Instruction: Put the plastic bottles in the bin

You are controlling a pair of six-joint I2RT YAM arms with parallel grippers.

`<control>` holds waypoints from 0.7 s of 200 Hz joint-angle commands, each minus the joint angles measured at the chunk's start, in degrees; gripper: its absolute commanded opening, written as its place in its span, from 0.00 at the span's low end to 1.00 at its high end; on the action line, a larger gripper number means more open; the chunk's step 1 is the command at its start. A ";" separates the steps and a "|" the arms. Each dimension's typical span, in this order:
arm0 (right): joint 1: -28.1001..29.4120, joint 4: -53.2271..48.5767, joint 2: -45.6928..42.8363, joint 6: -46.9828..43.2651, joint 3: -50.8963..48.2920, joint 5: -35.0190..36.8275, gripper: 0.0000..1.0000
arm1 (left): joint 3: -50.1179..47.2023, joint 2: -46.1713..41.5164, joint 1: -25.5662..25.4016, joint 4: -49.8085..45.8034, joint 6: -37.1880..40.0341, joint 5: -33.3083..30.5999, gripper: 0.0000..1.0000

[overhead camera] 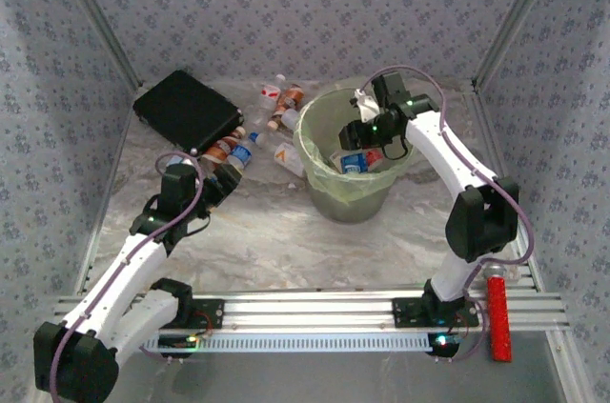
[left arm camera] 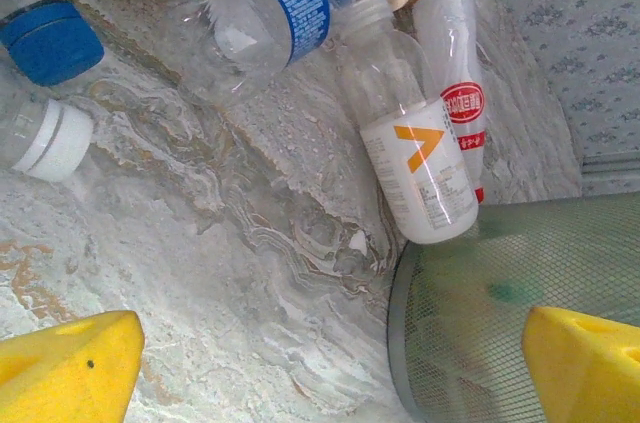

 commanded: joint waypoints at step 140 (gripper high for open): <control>-1.23 -4.63 -7.30 -1.37 5.33 4.12 0.89 | -4.78 -0.01 4.71 -1.71 -13.46 -11.73 1.00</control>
